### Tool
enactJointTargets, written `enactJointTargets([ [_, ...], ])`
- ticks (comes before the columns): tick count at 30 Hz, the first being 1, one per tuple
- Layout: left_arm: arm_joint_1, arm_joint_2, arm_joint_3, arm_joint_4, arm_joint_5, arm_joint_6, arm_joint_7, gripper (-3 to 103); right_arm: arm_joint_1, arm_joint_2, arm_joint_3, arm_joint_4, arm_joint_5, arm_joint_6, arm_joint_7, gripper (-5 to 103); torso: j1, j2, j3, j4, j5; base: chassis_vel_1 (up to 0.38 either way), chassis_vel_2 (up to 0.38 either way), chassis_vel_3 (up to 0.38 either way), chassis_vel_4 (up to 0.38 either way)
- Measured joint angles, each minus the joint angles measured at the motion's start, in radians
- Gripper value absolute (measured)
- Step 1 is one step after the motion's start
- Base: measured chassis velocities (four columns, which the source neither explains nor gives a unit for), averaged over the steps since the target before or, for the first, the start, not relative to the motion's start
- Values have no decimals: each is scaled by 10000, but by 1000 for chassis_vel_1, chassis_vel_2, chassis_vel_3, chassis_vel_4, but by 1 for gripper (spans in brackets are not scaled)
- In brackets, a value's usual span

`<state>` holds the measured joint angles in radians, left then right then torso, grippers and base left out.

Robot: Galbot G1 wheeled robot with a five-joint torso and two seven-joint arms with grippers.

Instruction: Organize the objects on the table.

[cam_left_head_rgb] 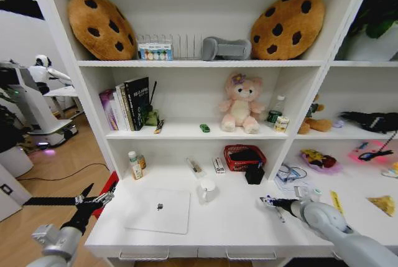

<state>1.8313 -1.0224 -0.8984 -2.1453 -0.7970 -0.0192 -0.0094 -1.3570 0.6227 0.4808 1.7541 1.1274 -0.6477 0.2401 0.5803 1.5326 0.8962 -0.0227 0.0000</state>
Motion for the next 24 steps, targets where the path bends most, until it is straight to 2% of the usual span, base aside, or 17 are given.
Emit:
enactJointTargets([
  [3, 0, 0, 0, 0, 0, 0, 0, 100, 222, 28, -257, -241, -250, 44, -53, 102, 0, 0, 0, 1, 1, 0, 0, 0, 0],
  [6, 0, 0, 0, 0, 0, 0, 0, 100, 249, 16, -372, -323, -435, 74, -124, 88, 0, 0, 0, 0, -2, 0, 0, 0, 0],
  [7, 0, 0, 0, 0, 0, 0, 0, 100, 249, 16, -372, -323, -435, 74, -124, 88, 0, 0, 0, 0, -2, 0, 0, 0, 0],
  [9, 0, 0, 0, 0, 0, 0, 0, 100, 233, 10, -394, -315, -496, 90, -145, 77, -1, 1, -1, -1, -5, 0, 0, 0, 0],
  [10, 0, 0, 0, 0, 0, 0, 0, 100, 233, 10, -394, -315, -496, 90, -145, 77, -1, 1, -1, -1, -5, 0, 0, 0, 0],
  [12, 0, 0, 0, 0, 0, 0, 0, 100, 238, 10, -422, -289, -521, 108, -146, 66, 0, 1, -1, 0, -5, 0, 0, 0, 0],
  [13, 0, 0, 0, 0, 0, 0, 0, 100, 238, 10, -422, -289, -521, 108, -146, 66, 0, 1, -1, 0, -5, 0, 0, 0, 0],
  [15, -1, 0, 0, 0, 0, 0, 0, 100, 222, 1, -433, -226, -527, 117, -139, 56, 0, 0, -1, 0, 0, 0, 0, 0, 0],
  [16, -1, 0, 0, 0, 0, 0, 0, 100, 222, 1, -433, -226, -527, 117, -139, 56, 0, 0, -1, 0, 0, 0, 0, 0, 0],
  [20, 0, 0, 0, 0, 0, 0, 0, 100, 186, -7, -433, -198, -535, 127, -109, 33, -1, 1, -1, 0, 0, 0, 0, 0, 0],
  [21, 0, 0, 0, 0, 0, 0, 0, 100, 186, -7, -433, -198, -535, 127, -109, 33, -1, 1, -1, 0, 0, 0, 0, 0, 0],
  [23, 0, 0, 0, 0, 0, 0, 0, 100, 162, -7, -433, -201, -564, 137, -106, 23, -1, 1, -1, 0, -1, 0, 0, 0, 0],
  [24, 0, 0, 0, 0, 0, 0, 0, 100, 161, -3, -436, -202, -570, 139, -104, 23, -1, 1, -1, 0, 0, 0, 0, 0, 0],
])
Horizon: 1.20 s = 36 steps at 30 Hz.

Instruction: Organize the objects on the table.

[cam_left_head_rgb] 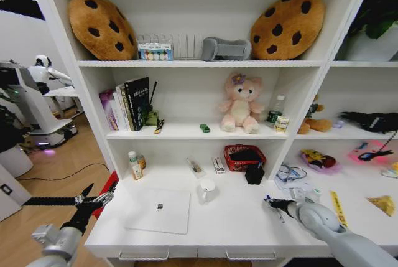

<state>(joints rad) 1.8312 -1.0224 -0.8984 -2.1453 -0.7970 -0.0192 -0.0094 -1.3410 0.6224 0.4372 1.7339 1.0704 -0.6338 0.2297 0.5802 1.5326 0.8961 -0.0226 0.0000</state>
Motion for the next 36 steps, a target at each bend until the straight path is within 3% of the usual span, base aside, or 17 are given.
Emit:
enactJointTargets([
  [1, 0, 0, 0, 0, 0, 0, 0, 100, 0, 0, 0, 0, 0, 0, 0, 23, 0, 0, 0, 0, 0, 0, 0, 0, 0],
  [3, 0, 0, 0, 0, 0, 0, 1, 100, 2, 6, -3, 0, -5, 5, 11, 13, 0, 0, 0, 0, 1, 0, 0, 0, 0],
  [11, 0, 0, 0, 0, 0, 0, 0, 100, -137, 1, 182, 410, -389, 313, -63, 10, 1, 0, 1, -1, 6, 0, 0, 0, 0],
  [13, 0, 0, 0, 0, 1, -1, 1, 100, -201, 55, 320, 687, -1123, 1169, -220, 10, 0, 0, 1, -1, 1, 0, 0, 0, 0],
  [14, 0, 0, 0, 0, 1, -1, 1, 100, -201, 55, 320, 687, -1123, 1169, -220, 10, 0, 0, 1, -1, 1, 0, 0, 0, 0],
  [16, 0, 0, 0, 0, 0, 0, 0, 100, -113, 153, 393, 816, -2737, 2736, -610, 10, 0, -1, 0, -1, 2, 0, 0, 0, 0],
  [18, 0, 0, 0, 0, 0, 0, 1, 100, -78, 165, 395, 816, -2963, 2956, -680, 10, 0, 0, 1, 0, 2, 0, 0, 0, 0],
  [20, 0, 0, 0, 1, 0, 0, 0, 100, 320, 251, 276, 616, -4303, 4264, -1134, 10, 1, 0, 1, -1, -1, 0, 0, 0, 0],
  [21, 0, 0, 0, 1, 0, 0, 0, 100, 320, 251, 276, 616, -4303, 4264, -1134, 10, 1, 0, 1, -1, -1, 0, 0, 0, 0],
  [23, 0, 0, 0, 0, 0, 0, 1, 100, 1337, 459, -194, -8, -5083, 5322, -1394, 10, 0, -1, 1, 0, 2, 0, 0, 0, 0],
  [28, 0, 0, 0, 0, 0, 0, 1, 100, 3030, 865, -1167, -1049, -5166, 5865, -1417, 10, 1, -1, 2, 1, 0, 0, 0, 0, 0],
  [36, 0, 0, 0, 0, 0, 0, 1, 100, 4180, 1280, -2340, -2099, -5094, 6027, -1446, 10, 1, -1, 1, 1, 0, 0, 0, 0, 0],
])
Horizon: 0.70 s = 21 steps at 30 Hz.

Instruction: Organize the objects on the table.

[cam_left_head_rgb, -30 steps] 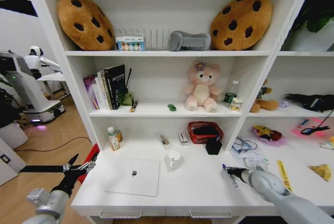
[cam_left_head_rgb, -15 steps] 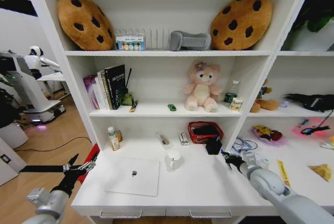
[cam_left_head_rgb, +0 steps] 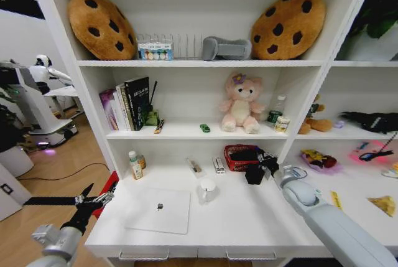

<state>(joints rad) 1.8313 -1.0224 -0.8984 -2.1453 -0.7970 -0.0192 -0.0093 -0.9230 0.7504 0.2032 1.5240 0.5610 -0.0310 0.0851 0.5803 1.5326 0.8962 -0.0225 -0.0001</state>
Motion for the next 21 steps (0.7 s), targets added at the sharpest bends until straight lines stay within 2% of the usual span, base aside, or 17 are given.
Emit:
enactJointTargets([
  [9, 0, 0, 0, 0, 0, 0, 0, 100, 439, 465, -519, -690, -11, -16, 42, 10, 1, 0, 0, 1, 1, 0, 0, 0, 0],
  [10, 0, 0, 0, 0, -1, 0, -1, 100, 348, 440, -486, -596, 1, -61, 43, 7, 0, 0, 0, 1, 0, 0, 0, 0, 0],
  [12, 0, 0, 0, 0, 0, 0, -1, 100, 85, 322, -288, -368, 37, -98, 42, 18, 0, 0, -1, -1, 0, 0, 0, 0, 0],
  [13, 0, 0, 0, 0, 0, 0, -1, 100, 85, 322, -288, -368, 37, -98, 42, 18, 0, 0, -1, -1, 0, 0, 0, 0, 0],
  [15, 0, 0, 0, 0, 0, 0, 0, 100, -228, 203, -63, -115, 56, -107, 58, 28, 0, 2, -1, -1, 0, 0, 0, 0, 0],
  [16, 0, 0, 0, 0, 0, 0, 0, 100, -228, 203, -63, -115, 56, -107, 58, 28, 0, 2, -1, -1, 0, 0, 0, 0, 0],
  [18, 0, 0, 1, 0, 0, 0, 0, 100, -616, 68, 192, 281, 90, -116, 157, 39, 0, 2, -2, -2, 2, 0, 0, 0, 0],
  [20, 0, 0, 0, 0, 0, 0, 0, 100, -757, 23, 278, 434, 94, -117, 193, 39, 0, 2, -2, -1, 0, 0, 0, 0, 0],
  [21, 0, 0, 0, 0, 0, 0, 0, 100, -986, -41, 414, 692, 94, -117, 264, 44, -1, 2, -1, -2, 0, 0, 0, 0, 0],
])
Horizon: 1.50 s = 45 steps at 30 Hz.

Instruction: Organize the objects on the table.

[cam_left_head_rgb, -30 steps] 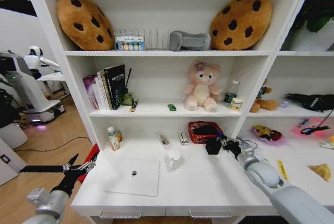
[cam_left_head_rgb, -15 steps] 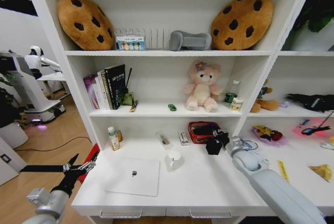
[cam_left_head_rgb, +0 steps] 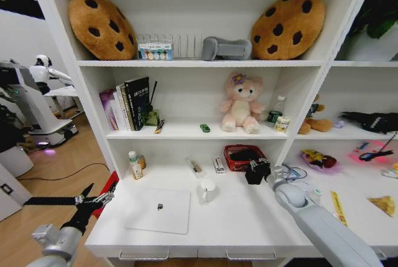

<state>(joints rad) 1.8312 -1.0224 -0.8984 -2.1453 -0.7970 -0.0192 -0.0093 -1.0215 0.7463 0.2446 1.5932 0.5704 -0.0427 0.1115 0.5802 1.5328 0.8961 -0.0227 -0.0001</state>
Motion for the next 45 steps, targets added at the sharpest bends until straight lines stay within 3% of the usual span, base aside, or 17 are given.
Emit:
enactJointTargets([
  [4, 0, 0, 0, 0, 0, 0, 0, 100, -957, -95, 547, 1256, 110, 27, 218, 61, 0, 0, -1, 1, 2, 0, 0, 0, 0],
  [5, 0, 0, 0, 0, 0, 0, 0, 100, -957, -95, 547, 1256, 110, 27, 218, 61, 0, 0, -1, 1, 2, 0, 0, 0, 0],
  [8, 0, 0, 0, 0, 0, 0, 0, 100, -2477, 178, 1313, 2678, 150, 107, 388, 78, -1, 0, -1, 1, 0, 0, 0, 0, 0],
  [9, 0, 0, 0, 0, 0, 0, 0, 100, -2477, 178, 1313, 2678, 150, 107, 388, 78, -1, 0, -1, 1, 0, 0, 0, 0, 0],
  [13, 0, -1, 0, 0, 0, 0, 0, 100, -4123, 901, 2330, 3531, -481, 702, 528, 94, -2, 1, -2, 0, -1, 0, 0, 0, 0],
  [16, 0, 0, 0, 0, 0, 0, 0, 100, -5276, 1420, 2981, 3875, -939, 1265, 283, 99, -2, 0, -2, 2, 1, 0, 0, 0, 0],
  [22, 0, 0, 0, 0, 0, 0, 0, 100, -7017, 2515, 3585, 4053, -2468, 2486, -186, 100, -3, 0, -1, -1, -1, 0, 0, 0, 0],
  [27, 0, 0, 0, 0, 0, 0, -1, 100, -7670, 3297, 3843, 4182, -2930, 2767, -235, 100, -3, 1, -1, -2, 0, 0, 0, 0, 0],
  [45, -1, 0, 0, 0, 0, 0, -1, 100, -8556, 3990, 4788, 5048, -2447, 3016, -232, 100, 3, -3, 2, 0, 1, -61, -64, 71, 65],
])
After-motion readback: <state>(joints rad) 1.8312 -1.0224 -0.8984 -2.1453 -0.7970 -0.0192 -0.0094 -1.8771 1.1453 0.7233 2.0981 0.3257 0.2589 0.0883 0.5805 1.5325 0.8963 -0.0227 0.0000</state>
